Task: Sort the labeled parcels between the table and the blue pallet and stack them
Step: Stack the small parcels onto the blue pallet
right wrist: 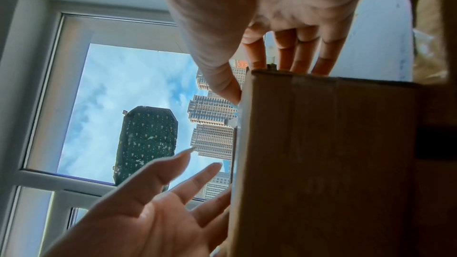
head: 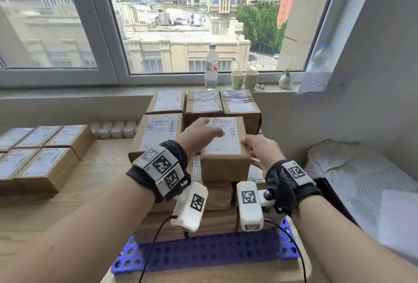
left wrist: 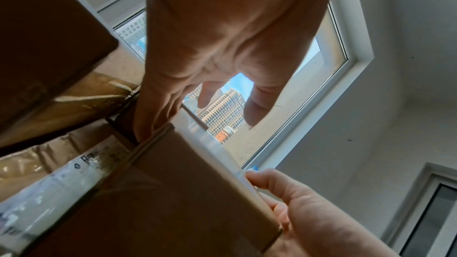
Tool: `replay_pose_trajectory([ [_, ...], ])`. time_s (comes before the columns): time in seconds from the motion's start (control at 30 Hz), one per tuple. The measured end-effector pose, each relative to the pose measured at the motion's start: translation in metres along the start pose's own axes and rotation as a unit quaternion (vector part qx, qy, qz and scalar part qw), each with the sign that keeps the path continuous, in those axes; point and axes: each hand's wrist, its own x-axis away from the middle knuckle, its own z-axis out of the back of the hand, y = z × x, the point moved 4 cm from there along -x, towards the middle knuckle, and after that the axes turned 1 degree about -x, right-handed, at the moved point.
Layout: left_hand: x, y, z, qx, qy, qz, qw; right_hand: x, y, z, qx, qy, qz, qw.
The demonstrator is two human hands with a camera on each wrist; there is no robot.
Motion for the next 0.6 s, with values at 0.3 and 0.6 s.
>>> replay_pose_trajectory([
  [0.3,0.008,0.0,0.068,-0.023,0.175,-0.055,0.983,-0.005,-0.001,-0.017,0.056,0.029,0.049,0.997],
  [0.6,0.002,-0.039,0.116,-0.076,0.176,0.049,0.98,-0.01,-0.005,-0.039,0.114,0.055,0.083,0.988],
])
